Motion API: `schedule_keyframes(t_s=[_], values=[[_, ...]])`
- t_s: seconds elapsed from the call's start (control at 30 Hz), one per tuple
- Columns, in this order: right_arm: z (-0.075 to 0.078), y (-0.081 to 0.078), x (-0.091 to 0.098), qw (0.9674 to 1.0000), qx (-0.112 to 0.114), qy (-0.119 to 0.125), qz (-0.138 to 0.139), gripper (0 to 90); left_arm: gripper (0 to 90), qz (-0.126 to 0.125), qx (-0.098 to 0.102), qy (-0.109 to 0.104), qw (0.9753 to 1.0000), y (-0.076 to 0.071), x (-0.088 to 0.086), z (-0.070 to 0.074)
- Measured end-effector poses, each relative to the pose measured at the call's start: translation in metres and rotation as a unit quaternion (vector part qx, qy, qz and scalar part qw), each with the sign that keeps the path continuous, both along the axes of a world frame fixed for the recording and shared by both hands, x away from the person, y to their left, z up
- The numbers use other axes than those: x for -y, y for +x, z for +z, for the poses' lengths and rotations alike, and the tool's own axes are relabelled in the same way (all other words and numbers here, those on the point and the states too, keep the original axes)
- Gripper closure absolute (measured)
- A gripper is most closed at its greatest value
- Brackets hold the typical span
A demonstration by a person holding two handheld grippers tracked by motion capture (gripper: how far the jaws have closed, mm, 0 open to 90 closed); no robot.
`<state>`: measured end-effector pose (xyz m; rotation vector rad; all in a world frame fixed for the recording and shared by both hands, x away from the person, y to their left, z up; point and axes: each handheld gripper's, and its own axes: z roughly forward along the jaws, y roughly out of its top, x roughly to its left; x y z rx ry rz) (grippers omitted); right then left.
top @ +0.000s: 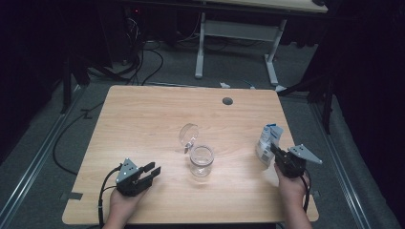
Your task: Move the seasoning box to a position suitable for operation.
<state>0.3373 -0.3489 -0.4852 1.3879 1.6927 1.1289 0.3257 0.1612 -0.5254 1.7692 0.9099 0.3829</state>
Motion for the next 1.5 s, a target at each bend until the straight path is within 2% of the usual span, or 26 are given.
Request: schedule_keyframes(t_s=[0.2,0.3,0.43,0.57,0.67,0.83,0.93,1.1,1.33,1.5], values=[[0.008,0.0,-0.005,0.9998,-0.012,-0.008,0.013,90.0,57.9,-0.009,0.004,0.012,0.9999,-0.001,0.002,0.004],[0.012,0.001,-0.006,0.9995,-0.018,-0.015,0.024,90.0,56.7,-0.01,0.008,0.008,0.9999,-0.003,0.0,0.004],[0.018,-0.001,-0.011,0.9984,-0.031,-0.023,0.041,90.0,55.2,-0.007,0.006,0.002,1.0,-0.004,-0.002,0.001],[0.024,-0.005,-0.014,0.997,-0.042,-0.026,0.059,90.0,50.8,-0.003,0.013,0.002,0.9999,-0.005,-0.002,0.001],[0.031,-0.008,-0.016,0.9955,-0.056,-0.023,0.073,90.0,45.2,-0.002,0.02,0.01,0.9997,-0.005,-0.001,0.003],[0.043,-0.01,-0.018,0.9912,-0.087,-0.016,0.098,90.0,39.0,-0.008,0.028,0.022,0.9993,-0.004,0.001,0.002],[0.05,-0.012,-0.022,0.9888,-0.101,-0.023,0.108,90.0,35.4,-0.01,0.029,0.027,0.9992,-0.004,0.003,0.002],[0.057,-0.016,-0.028,0.9857,-0.118,-0.034,0.116,90.0,34.5,-0.015,0.032,0.025,0.9991,-0.007,0.005,0.002],[0.062,-0.019,-0.035,0.9794,-0.15,-0.049,0.126,90.0,35.1,-0.022,0.044,0.028,0.9984,-0.009,0.005,0.002],[0.064,-0.02,-0.039,0.9743,-0.172,-0.062,0.131,90.0,34.7,-0.022,0.044,0.031,0.9983,-0.01,0.003,0.0]])
